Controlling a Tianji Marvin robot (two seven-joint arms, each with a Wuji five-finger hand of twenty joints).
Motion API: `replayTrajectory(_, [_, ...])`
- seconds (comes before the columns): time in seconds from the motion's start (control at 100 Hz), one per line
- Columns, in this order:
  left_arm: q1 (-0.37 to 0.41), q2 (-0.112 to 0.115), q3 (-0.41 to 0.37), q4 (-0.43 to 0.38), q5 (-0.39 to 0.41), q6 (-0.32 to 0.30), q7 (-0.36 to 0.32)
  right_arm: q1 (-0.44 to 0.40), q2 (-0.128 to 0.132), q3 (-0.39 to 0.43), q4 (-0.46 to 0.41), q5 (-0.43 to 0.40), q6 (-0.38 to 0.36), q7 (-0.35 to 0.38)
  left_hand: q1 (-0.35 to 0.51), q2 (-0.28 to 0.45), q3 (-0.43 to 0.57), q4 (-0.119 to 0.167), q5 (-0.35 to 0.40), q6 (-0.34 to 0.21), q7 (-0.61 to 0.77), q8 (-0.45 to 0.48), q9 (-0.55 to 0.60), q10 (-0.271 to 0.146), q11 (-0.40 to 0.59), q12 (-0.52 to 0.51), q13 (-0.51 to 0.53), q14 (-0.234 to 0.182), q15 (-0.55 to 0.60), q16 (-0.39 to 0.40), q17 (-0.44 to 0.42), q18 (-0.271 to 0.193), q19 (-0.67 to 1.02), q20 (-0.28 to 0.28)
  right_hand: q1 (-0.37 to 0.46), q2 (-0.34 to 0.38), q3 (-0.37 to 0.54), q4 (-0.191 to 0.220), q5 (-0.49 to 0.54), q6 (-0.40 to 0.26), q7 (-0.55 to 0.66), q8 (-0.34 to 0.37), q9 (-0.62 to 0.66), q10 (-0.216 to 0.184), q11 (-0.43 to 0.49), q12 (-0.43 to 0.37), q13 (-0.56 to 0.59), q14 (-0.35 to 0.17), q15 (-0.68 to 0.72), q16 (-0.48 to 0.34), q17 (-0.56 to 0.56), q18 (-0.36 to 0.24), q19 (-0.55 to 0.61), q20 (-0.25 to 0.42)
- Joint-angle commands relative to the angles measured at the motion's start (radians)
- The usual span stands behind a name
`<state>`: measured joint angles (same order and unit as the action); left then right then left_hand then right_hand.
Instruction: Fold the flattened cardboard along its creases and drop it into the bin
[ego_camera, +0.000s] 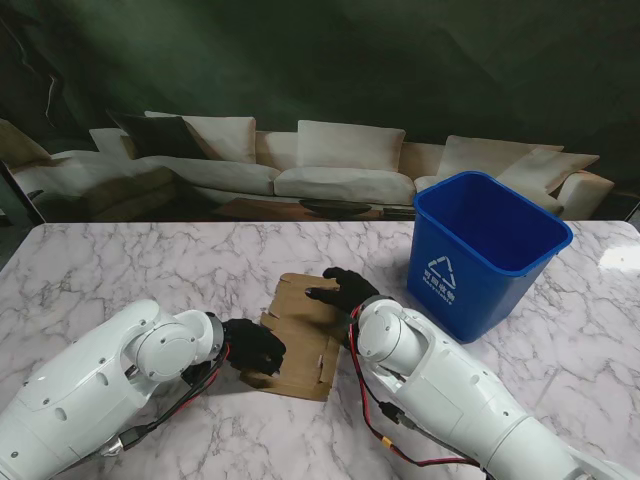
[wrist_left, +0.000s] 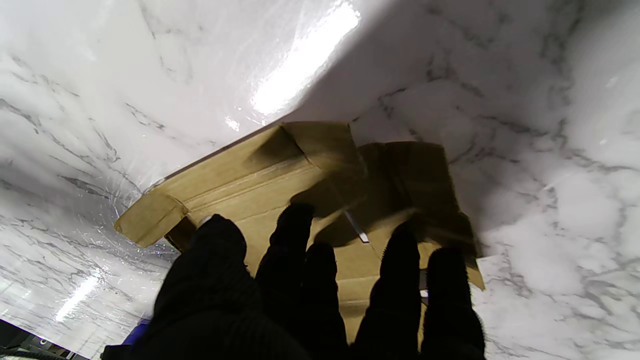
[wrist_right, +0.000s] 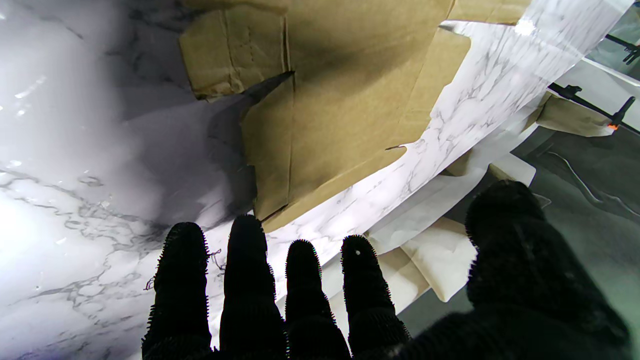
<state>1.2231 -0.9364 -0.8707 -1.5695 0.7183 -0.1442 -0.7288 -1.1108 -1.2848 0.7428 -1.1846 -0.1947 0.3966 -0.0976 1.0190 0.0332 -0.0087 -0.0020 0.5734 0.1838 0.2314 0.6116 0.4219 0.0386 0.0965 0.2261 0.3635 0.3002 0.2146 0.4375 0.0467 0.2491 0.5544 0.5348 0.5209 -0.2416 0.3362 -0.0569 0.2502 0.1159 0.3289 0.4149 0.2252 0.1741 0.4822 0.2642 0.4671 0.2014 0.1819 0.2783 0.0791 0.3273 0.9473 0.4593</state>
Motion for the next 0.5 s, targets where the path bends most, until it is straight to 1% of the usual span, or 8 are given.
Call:
replayTrajectory(0.0, [0.028, 0.003, 0.030, 0.046, -0.002, 0.006, -0.037, 0.007, -0.012, -0.002, 0.015, 0.003, 0.001, -0.010, 0.037, 0.008, -0.020, -0.021, 0.006, -0.063, -0.014, -0.016, -0.021, 0.017, 0.004, -0.010, 0.017, -0.147, -0.062, -0.053, -0.002, -0.010, 0.006, 0.019, 0.012, 0.035, -0.030, 0.023, -0.021, 0.009, -0.005, -0.010, -0.037, -0.007, -0.019, -0.012, -0.032, -0.007, -0.042, -0.037, -0.018, -0.011, -0.020, -0.025])
replayTrajectory(0.01, [0.028, 0.003, 0.031, 0.046, -0.002, 0.006, -0.037, 0.007, -0.013, -0.002, 0.017, 0.004, 0.001, -0.011, 0.037, 0.008, -0.020, -0.021, 0.006, -0.062, -0.014, -0.016, -0.018, -0.002, 0.005, -0.009, 0.018, -0.146, -0.062, -0.053, -0.002, -0.010, 0.006, 0.019, 0.013, 0.035, -0.030, 0.023, -0.020, 0.009, -0.004, -0.010, -0.039, -0.007, -0.019, -0.013, -0.033, -0.007, -0.046, -0.041, -0.017, -0.011, -0.022, -0.027])
replayTrajectory(0.04, [0.027, 0.003, 0.032, 0.047, -0.003, 0.006, -0.037, 0.009, -0.016, -0.002, 0.022, 0.008, 0.000, -0.014, 0.037, 0.008, -0.020, -0.021, 0.006, -0.063, -0.014, -0.016, -0.020, 0.016, 0.004, -0.010, 0.017, -0.146, -0.062, -0.053, -0.002, -0.009, 0.007, 0.019, 0.012, 0.035, -0.030, 0.023, -0.019, 0.009, -0.003, -0.010, -0.046, -0.004, -0.021, -0.014, -0.041, 0.000, -0.054, -0.047, -0.018, -0.012, -0.025, -0.030])
replayTrajectory(0.08, [0.026, 0.004, 0.034, 0.047, -0.004, 0.006, -0.039, 0.011, -0.020, -0.002, 0.028, 0.017, 0.002, -0.018, 0.037, 0.009, -0.020, -0.021, 0.006, -0.062, -0.014, -0.016, -0.020, 0.017, 0.002, -0.010, 0.016, -0.143, -0.062, -0.053, -0.002, -0.010, 0.007, 0.019, 0.013, 0.035, -0.030, 0.024, -0.015, 0.011, -0.001, -0.009, -0.053, -0.002, -0.033, -0.021, -0.052, 0.012, -0.071, -0.065, -0.021, -0.013, -0.034, -0.041])
replayTrajectory(0.18, [0.025, 0.004, 0.034, 0.046, -0.004, 0.008, -0.043, 0.016, -0.028, -0.004, 0.042, 0.034, 0.008, -0.021, 0.037, 0.009, -0.020, -0.021, 0.005, -0.063, -0.015, -0.016, -0.019, 0.018, 0.000, -0.010, 0.016, -0.143, -0.062, -0.052, -0.003, -0.009, 0.007, 0.019, 0.014, 0.033, -0.030, 0.023, -0.009, 0.011, 0.003, -0.009, -0.055, 0.000, -0.041, -0.026, -0.058, 0.054, -0.083, -0.079, -0.021, -0.002, -0.038, -0.050])
replayTrajectory(0.22, [0.025, 0.005, 0.034, 0.046, -0.005, 0.008, -0.044, 0.020, -0.029, -0.008, 0.048, 0.036, 0.010, -0.020, 0.037, 0.009, -0.020, -0.021, 0.005, -0.063, -0.015, -0.016, -0.019, 0.017, -0.001, -0.010, 0.017, -0.143, -0.061, -0.052, -0.003, -0.009, 0.007, 0.019, 0.012, 0.034, -0.030, 0.023, -0.007, 0.008, 0.004, -0.008, -0.054, 0.001, -0.042, -0.027, -0.049, 0.064, -0.082, -0.082, -0.013, 0.003, -0.035, -0.052])
replayTrajectory(0.4, [0.022, 0.006, 0.038, 0.046, -0.007, 0.008, -0.048, 0.031, -0.037, -0.019, 0.065, 0.064, -0.001, -0.007, 0.038, 0.008, -0.020, -0.021, 0.006, -0.063, -0.014, -0.015, -0.019, 0.018, -0.002, -0.010, 0.018, -0.143, -0.060, -0.051, -0.003, -0.009, 0.008, 0.019, 0.012, 0.034, -0.028, 0.023, -0.010, 0.011, 0.006, -0.008, -0.053, 0.004, -0.043, -0.028, 0.002, 0.073, -0.055, -0.080, 0.014, 0.016, -0.013, -0.055])
replayTrajectory(0.49, [0.020, 0.006, 0.042, 0.048, -0.009, 0.008, -0.049, 0.035, -0.039, -0.021, 0.073, 0.088, -0.023, 0.004, 0.039, 0.008, -0.020, -0.021, 0.006, -0.064, -0.013, -0.015, -0.018, 0.017, -0.001, -0.009, 0.018, -0.143, -0.060, -0.051, -0.002, -0.010, 0.010, 0.019, 0.015, 0.034, -0.026, 0.023, -0.014, 0.014, 0.005, -0.009, -0.055, 0.005, -0.045, -0.029, 0.009, 0.063, -0.049, -0.080, 0.023, 0.010, -0.004, -0.058])
